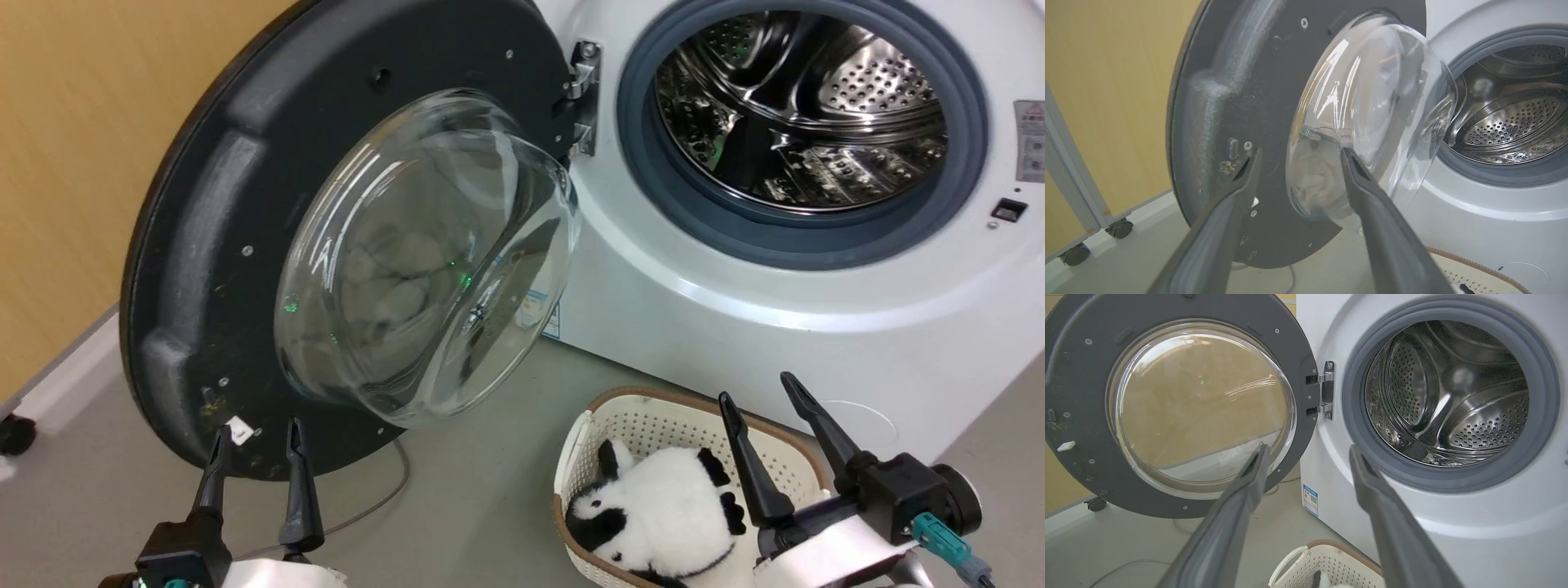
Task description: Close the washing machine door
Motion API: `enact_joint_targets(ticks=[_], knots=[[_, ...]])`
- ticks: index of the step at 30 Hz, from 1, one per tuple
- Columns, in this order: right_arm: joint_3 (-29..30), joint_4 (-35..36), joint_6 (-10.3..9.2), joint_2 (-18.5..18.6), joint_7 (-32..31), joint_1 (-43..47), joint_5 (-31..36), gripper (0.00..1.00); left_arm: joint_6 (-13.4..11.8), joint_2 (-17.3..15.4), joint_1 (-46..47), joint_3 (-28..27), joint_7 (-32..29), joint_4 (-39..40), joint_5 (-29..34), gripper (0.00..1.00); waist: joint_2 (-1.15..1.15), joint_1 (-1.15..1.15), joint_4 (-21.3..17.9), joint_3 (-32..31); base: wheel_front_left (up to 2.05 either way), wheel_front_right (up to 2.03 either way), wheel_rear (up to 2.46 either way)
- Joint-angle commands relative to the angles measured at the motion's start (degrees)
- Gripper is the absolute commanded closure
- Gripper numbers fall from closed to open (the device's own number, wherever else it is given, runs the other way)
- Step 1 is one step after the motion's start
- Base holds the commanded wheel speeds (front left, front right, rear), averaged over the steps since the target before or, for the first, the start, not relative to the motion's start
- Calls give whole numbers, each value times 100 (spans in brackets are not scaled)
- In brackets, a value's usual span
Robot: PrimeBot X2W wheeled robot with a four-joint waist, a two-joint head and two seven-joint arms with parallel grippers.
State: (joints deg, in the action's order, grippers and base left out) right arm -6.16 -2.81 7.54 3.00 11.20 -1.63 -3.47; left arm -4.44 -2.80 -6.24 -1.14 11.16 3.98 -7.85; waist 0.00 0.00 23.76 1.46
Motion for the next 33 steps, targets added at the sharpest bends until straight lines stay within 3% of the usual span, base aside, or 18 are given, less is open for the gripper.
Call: enact_joint_targets(ticks=[1,33], knots=[[-28,-16,-4,-10,49,-99,-18,0,-37,-6,-77,-20,53,45,-56,0,0,0,41,4,0,0,0],[-207,-98,-5,-13,380,-151,-136,0,-197,-8,-270,-146,384,276,-283,0,0,0,719,37,0,0,0]])
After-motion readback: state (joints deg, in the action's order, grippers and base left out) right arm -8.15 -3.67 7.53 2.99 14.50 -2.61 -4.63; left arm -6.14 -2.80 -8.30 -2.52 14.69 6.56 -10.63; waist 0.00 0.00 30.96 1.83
